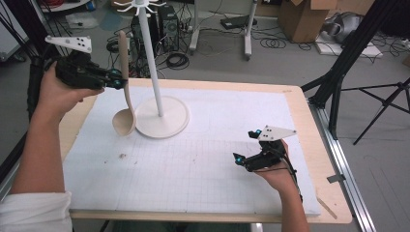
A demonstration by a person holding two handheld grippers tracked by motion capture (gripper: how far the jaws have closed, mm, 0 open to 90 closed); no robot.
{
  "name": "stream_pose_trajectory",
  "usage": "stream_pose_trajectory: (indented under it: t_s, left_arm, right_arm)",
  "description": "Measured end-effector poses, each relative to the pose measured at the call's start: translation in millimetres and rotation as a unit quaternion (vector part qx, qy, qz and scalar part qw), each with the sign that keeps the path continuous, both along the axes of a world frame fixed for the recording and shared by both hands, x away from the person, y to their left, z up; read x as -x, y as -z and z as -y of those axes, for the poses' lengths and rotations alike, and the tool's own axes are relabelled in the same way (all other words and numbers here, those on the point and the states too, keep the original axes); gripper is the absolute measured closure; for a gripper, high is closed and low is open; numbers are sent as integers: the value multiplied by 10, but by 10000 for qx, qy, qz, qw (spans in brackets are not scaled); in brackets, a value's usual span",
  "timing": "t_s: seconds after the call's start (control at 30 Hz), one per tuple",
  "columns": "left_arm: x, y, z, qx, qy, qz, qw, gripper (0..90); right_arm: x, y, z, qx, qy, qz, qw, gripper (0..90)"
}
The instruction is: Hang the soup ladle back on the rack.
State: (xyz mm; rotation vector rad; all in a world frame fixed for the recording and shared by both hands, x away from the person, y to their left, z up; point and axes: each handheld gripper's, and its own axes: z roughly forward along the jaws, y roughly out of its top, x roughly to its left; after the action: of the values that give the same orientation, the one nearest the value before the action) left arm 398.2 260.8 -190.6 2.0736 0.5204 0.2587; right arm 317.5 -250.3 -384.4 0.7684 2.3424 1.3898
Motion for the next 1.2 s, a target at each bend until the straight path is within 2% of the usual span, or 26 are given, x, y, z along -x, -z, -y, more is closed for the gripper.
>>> stream_pose_trajectory:
  t_s: [0.03, 0.2, 0.33, 0.7, 0.97, 1.1, 1.2]
  left_arm:
    - [0, 0, 0, 0, 0, 0, 10000, 761]
    - [-60, -174, -70, -32, -211, 36, 9998, 761]
    - [-120, -240, -117, -66, -302, 2, 9995, 761]
    - [-296, -271, -123, -99, -442, -127, 9989, 761]
    - [-343, -323, -130, -103, -424, -124, 9990, 761]
    - [-359, -347, -101, -173, -421, -157, 9988, 761]
    - [-389, -350, -73, -336, -423, -196, 9983, 760]
  right_arm:
    - [0, 0, 0, 0, 0, 0, 10000, 6]
    - [-6, 3, -1, 5, -7, 2, 10000, 6]
    - [-9, 5, -6, 2, -11, 10, 10000, 6]
    - [-19, 21, -10, 65, -1, -51, 10000, 6]
    - [-22, 20, 0, 67, 11, -31, 10000, 6]
    - [-23, 25, -7, 76, 16, -49, 10000, 6]
    - [-19, 21, -2, 80, 5, -35, 10000, 6]
